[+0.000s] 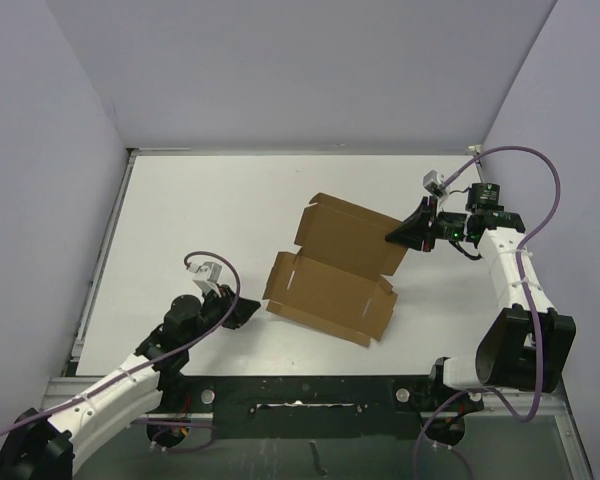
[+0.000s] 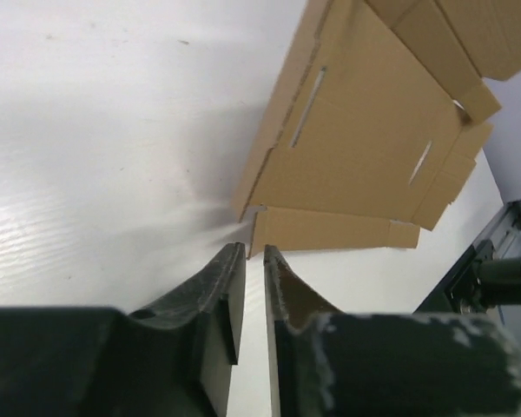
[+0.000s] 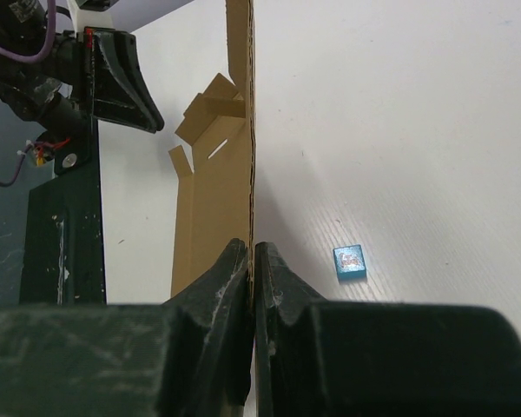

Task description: Fold the paper box

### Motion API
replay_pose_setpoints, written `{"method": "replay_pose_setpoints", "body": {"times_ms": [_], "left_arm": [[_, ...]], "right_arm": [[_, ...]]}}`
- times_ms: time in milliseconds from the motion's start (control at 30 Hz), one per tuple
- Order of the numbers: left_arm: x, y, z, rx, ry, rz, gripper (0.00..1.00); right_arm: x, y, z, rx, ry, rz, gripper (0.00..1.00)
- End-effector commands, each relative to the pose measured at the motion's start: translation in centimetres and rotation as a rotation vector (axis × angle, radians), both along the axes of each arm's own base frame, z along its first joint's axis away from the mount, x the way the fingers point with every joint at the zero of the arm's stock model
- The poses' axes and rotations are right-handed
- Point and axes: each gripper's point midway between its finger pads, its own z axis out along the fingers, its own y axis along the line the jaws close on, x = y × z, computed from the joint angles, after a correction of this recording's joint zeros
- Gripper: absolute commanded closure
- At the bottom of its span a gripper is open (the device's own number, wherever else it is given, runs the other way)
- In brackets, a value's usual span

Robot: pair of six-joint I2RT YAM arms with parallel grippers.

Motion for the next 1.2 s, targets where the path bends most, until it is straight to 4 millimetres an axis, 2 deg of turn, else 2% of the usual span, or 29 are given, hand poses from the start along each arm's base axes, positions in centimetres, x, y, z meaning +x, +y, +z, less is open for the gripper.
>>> {"method": "replay_pose_setpoints", "body": {"times_ms": [0, 133, 400, 800, 1167], "left_arm": [[0.6, 1.6, -0.8, 0.059, 0.063, 0.079, 0.90], [1.1, 1.3, -1.7, 0.070, 0.075, 0.075, 0.92], [2.8, -1.1, -0.8, 0.015, 0.027, 0.005, 0.92], [1.3, -3.1, 0.1, -0.068, 0.010, -0.135, 0.88], [0.4, -4.3, -0.4, -0.080, 0.056, -0.219, 0.83]], "right_arm": [[0.1, 0.4, 0.5, 0.016, -0.021, 0.020, 1.00], [0.1, 0.4, 0.4, 0.016, -0.018, 0.021, 1.00], [0.1, 0.5, 0.2, 0.015, -0.015, 0.023, 1.00], [0.1, 0.6, 0.1, 0.013, -0.013, 0.026, 1.00], [0.1, 0.6, 0.2, 0.013, -0.013, 0.026, 1.00]]}}
